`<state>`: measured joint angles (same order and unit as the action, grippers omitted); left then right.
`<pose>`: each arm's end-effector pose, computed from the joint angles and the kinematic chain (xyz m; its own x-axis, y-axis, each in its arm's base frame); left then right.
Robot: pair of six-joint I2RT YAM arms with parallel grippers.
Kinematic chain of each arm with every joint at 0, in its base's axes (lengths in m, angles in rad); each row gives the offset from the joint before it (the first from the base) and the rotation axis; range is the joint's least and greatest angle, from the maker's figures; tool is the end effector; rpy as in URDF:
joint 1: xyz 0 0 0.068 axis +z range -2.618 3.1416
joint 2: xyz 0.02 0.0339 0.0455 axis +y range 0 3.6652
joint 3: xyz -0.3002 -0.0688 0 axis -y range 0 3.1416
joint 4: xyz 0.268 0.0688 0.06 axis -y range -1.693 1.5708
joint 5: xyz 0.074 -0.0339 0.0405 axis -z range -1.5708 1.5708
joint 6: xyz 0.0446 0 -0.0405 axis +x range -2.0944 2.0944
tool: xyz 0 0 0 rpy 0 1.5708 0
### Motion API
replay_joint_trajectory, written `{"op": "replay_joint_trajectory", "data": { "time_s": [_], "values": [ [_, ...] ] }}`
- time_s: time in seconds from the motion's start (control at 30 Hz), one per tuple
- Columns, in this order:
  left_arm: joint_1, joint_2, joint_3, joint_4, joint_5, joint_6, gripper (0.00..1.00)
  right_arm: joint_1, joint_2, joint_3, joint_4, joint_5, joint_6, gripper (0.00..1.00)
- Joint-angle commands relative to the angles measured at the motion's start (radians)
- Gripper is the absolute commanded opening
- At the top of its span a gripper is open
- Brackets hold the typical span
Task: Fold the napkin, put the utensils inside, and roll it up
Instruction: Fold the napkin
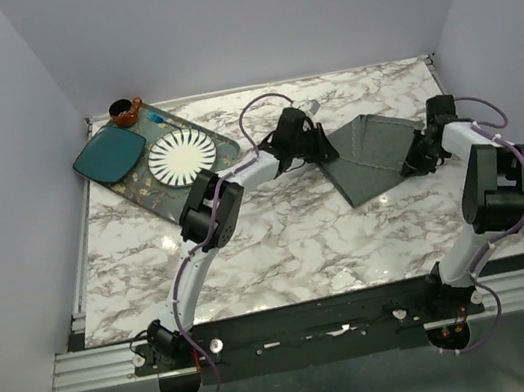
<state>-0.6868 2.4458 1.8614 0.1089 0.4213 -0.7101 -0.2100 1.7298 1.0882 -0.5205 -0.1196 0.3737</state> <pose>0.4594 -0.4003 0.1556 -0.8289 -0.0896 -0.5521 0.4212 0.5495 -0.7215 0.3582 -0.0709 0.1890 -0.7769 0.5362 -0.3300 0.4771 0.8434 0.2470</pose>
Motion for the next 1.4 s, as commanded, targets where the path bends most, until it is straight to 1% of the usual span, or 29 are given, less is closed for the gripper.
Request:
{"op": "replay_joint_trajectory", "data": {
  "time_s": [0.0,0.03,0.07,0.17,0.2,0.27,0.3,0.4,0.5,0.6,0.9,1.03,1.1,1.27,1.37],
  "values": [
    [0.007,0.022,0.113,-0.145,0.0,0.09,0.18,-0.008,-0.004,0.03,-0.004,0.049,-0.025,0.29],
    [0.009,0.016,0.134,-0.15,0.01,0.09,0.18,-0.008,-0.016,0.045,-0.022,0.046,-0.025,0.29],
    [0.009,0.006,0.139,-0.15,0.019,0.087,0.22,-0.006,-0.032,0.05,-0.027,0.041,-0.027,0.29],
    [0.016,-0.033,0.165,-0.138,0.04,0.077,0.24,-0.008,-0.084,0.077,-0.052,0.043,-0.024,0.32],
    [0.02,-0.045,0.174,-0.141,0.046,0.074,0.24,-0.008,-0.087,0.084,-0.055,0.04,-0.024,0.36],
    [0.03,-0.053,0.188,-0.138,0.065,0.074,0.24,-0.008,-0.087,0.096,-0.059,0.029,-0.024,0.39],
    [0.033,-0.057,0.19,-0.132,0.065,0.075,0.24,-0.008,-0.081,0.101,-0.061,0.031,-0.022,0.42],
    [0.046,-0.048,0.199,-0.144,0.083,0.086,0.21,-0.008,-0.053,0.107,-0.064,0.035,-0.016,0.46],
    [0.053,-0.03,0.202,-0.162,0.094,0.095,0.19,-0.008,-0.038,0.11,-0.059,0.049,-0.013,0.46],
    [0.056,-0.007,0.193,-0.172,0.082,0.113,0.19,-0.008,-0.013,0.116,-0.055,0.048,-0.012,0.45],
    [0.072,0.062,0.231,-0.294,-0.007,0.208,0.18,-0.008,0.068,0.114,-0.033,0.074,-0.025,0.44],
    [0.081,0.053,0.237,-0.356,-0.049,0.287,0.19,-0.008,0.089,0.121,-0.032,0.087,-0.03,0.44],
    [0.086,0.061,0.283,-0.426,-0.068,0.319,0.19,-0.008,0.091,0.133,-0.032,0.087,-0.033,0.44],
    [0.095,0.027,0.324,-0.463,-0.05,0.337,0.21,-0.008,0.074,0.19,-0.081,0.049,-0.039,0.44],
    [0.096,-0.025,0.305,-0.443,-0.026,0.33,0.26,-0.006,0.028,0.182,-0.072,0.008,-0.038,0.44]
  ]
}}
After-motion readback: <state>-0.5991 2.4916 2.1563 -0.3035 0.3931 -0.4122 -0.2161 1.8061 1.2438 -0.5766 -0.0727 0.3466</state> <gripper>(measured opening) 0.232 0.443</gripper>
